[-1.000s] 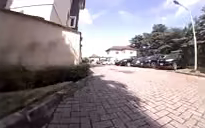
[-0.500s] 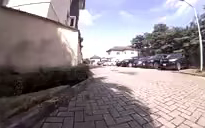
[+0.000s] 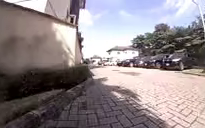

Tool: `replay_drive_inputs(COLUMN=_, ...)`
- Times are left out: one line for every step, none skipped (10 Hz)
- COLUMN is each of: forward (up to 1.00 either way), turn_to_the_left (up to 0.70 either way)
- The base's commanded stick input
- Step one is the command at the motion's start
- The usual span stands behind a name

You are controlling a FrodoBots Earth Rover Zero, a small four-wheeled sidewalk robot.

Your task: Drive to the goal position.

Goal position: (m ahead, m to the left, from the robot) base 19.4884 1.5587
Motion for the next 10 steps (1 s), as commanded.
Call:
replay_drive_inputs(forward=0.69, turn_to_the_left=-0.24)
replay_drive_inputs(forward=0.69, turn_to_the_left=-0.21)
replay_drive_inputs(forward=0.69, turn_to_the_left=0.03)
replay_drive_inputs(forward=0.69, turn_to_the_left=0.03)
replay_drive_inputs(forward=0.69, turn_to_the_left=0.03)
replay_drive_inputs(forward=0.69, turn_to_the_left=0.03)
replay_drive_inputs(forward=0.69, turn_to_the_left=0.03)
replay_drive_inputs(forward=0.69, turn_to_the_left=0.03)
replay_drive_inputs(forward=0.69, turn_to_the_left=0.03)
replay_drive_inputs(forward=0.69, turn_to_the_left=0.03)
